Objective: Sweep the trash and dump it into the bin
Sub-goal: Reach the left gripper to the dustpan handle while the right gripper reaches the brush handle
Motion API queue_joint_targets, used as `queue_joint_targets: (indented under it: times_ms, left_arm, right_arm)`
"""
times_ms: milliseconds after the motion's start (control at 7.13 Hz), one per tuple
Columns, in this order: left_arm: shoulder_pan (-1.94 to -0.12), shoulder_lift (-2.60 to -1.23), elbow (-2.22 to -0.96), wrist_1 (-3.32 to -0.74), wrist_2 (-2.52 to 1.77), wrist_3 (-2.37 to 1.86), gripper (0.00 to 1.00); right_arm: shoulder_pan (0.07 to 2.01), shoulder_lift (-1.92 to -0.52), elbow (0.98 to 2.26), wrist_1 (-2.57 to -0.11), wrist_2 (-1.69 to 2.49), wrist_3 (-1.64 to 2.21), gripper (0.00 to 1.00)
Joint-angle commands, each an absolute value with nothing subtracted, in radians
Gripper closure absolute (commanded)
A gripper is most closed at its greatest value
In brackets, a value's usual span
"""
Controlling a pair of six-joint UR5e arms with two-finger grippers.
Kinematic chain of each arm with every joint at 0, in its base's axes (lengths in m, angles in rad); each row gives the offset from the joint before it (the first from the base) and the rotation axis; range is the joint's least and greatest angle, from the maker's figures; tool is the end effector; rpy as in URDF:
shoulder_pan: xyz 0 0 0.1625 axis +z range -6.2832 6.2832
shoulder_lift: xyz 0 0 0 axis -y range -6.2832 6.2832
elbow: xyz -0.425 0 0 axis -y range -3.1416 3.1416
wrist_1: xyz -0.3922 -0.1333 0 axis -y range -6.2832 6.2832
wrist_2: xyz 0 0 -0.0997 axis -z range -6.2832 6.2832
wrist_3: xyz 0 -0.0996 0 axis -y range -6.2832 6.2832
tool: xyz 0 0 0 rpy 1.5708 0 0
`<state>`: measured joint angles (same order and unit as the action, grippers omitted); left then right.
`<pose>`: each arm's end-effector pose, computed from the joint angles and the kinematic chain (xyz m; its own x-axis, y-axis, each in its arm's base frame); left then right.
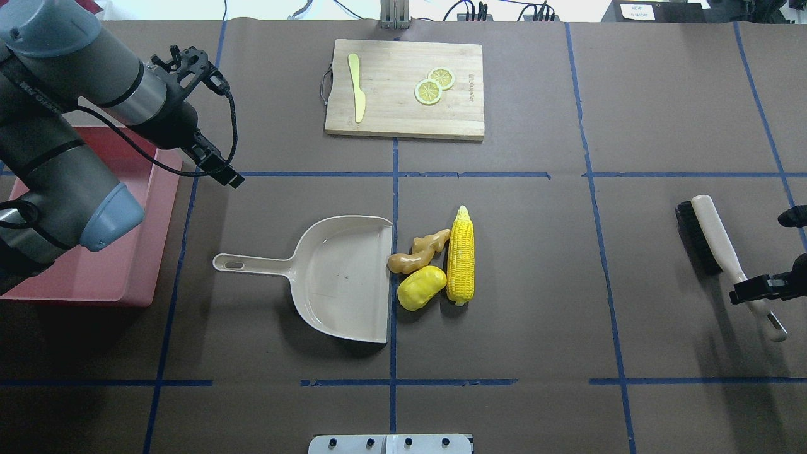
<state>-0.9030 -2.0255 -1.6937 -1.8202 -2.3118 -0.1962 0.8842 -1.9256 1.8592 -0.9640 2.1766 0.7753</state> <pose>0.3425 -0.5409 0.3066 0.3482 0.7270 -0.5917 -0.3583 0.6865 0.6327 -0.1761 -0.3357 0.6060 0.7019 -0.0698 0.7088 0.0732 0.9970 0.0257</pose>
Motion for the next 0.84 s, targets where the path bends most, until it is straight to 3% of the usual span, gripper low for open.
queue_joint_targets:
  times_ms: [0,280,701]
  left_arm:
    - [-0.87,-2.023,-1.692,-1.833,-2.31,-0.183,0.0]
    - [-0.831,-2.019,-1.719,-1.83,-2.312,-0.093,0.0]
    - [-0.76,-2.0,-1.773,-1.83,-2.268,0.122,0.03]
  right_arm:
    - [0.857,-1.931,1.859,-0.96,2.155,0.793,0.84]
    - [0.858,-1.931,1.874,-0.96,2.157,0.781,0.99]
    - [0.836,-1.87,1.968,-0.974,2.138,0.798,1.0]
